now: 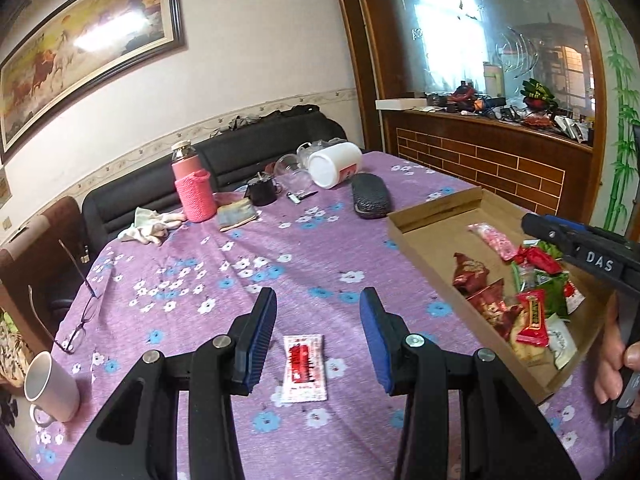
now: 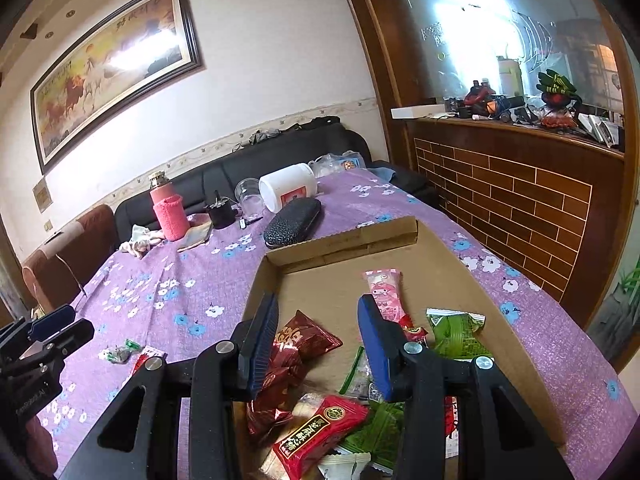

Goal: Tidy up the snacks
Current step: 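Move the right tool to the red-and-white packet on the table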

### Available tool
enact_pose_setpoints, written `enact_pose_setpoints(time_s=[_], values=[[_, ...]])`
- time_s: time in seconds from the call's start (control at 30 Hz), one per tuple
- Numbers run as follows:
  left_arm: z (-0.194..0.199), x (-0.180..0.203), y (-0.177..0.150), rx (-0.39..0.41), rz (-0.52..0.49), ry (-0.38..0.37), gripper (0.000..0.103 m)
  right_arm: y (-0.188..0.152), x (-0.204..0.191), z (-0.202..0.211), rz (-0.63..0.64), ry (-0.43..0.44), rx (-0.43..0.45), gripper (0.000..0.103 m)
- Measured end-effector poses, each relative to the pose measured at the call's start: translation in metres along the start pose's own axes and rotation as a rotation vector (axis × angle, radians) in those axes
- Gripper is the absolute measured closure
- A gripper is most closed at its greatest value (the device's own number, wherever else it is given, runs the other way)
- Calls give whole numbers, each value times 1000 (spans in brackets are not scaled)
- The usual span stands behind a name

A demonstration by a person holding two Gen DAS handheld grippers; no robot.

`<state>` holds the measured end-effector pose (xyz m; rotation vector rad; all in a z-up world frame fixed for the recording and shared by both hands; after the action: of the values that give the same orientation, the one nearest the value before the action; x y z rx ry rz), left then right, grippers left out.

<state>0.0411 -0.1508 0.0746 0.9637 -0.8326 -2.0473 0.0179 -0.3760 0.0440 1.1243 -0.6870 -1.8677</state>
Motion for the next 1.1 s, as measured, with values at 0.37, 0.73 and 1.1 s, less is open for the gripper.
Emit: enact_pose_setpoints(time_s=[0.37, 0.73, 1.1], values=[[-43, -92, -41, -148, 155, -41, 61, -27, -88, 4, 11, 201, -328, 59], [-60, -138, -80, -172, 348, -118, 63, -100, -169, -81, 44, 135, -647, 58], [-52, -149, -77, -151, 368, -119, 63, -127, -196, -121, 247, -28, -615, 58]])
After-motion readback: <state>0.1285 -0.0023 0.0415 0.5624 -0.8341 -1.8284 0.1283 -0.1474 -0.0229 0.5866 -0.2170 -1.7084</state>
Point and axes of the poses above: each gripper's, at about its wrist camera, not at the fingertips, and z roughly against the way its jaws point, x to its right, y to its top, the point moved 4 cm from there along -z, roughly the way its jaws point, and after that the axes turned 14 degrees about -z, right-handed, at the moved point
